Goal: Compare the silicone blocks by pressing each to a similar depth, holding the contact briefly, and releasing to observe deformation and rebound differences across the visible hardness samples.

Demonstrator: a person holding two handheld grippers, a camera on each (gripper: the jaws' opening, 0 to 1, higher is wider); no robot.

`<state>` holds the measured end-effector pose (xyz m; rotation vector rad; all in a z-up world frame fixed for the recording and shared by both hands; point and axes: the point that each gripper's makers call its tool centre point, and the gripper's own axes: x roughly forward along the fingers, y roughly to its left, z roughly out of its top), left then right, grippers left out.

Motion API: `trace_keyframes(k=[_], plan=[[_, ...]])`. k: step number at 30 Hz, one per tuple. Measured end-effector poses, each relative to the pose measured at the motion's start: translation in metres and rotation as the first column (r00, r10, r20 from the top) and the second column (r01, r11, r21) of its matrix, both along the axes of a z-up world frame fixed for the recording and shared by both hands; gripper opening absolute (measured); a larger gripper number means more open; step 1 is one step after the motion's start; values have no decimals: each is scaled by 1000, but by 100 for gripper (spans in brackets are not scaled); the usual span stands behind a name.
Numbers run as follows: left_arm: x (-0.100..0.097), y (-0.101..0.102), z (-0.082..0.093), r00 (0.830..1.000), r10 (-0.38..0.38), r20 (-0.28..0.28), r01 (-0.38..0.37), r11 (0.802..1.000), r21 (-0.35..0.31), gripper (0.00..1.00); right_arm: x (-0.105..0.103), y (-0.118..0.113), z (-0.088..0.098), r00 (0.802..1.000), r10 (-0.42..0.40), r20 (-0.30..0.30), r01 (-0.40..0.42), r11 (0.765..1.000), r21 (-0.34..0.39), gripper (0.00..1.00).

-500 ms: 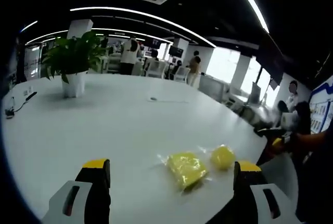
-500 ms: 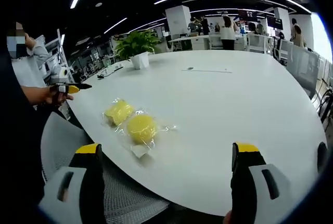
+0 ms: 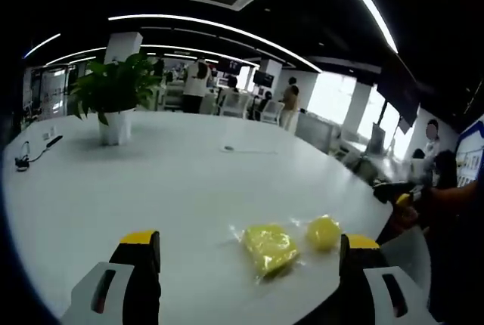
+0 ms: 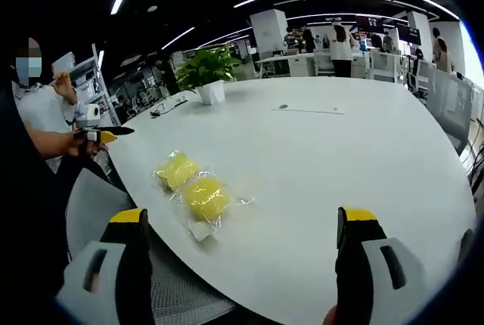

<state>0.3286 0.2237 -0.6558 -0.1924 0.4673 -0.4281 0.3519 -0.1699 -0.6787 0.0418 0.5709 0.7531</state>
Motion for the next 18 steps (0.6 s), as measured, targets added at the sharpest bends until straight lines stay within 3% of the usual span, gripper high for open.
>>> trace_keyframes(k=[5,9,15,18], plan=[[0,-2,-1,1000,-2,8,2,1000,7,100,1,6,5,1000,21,11,-22,1000,21,97],[7,0,1,1000,4,6,-4,999,-35,100,-4,7,-3,999,35,6,-35,999,-4,97],[21,4,-5,999,-51,-11,51,998,-39,100,-6,4,1,999,-36,-3,36,999,-27,97],[24,2,-4,996,-83,-42,80,994,-72,100,-10,6,6,998,-69,-9,68,997,-31,97]])
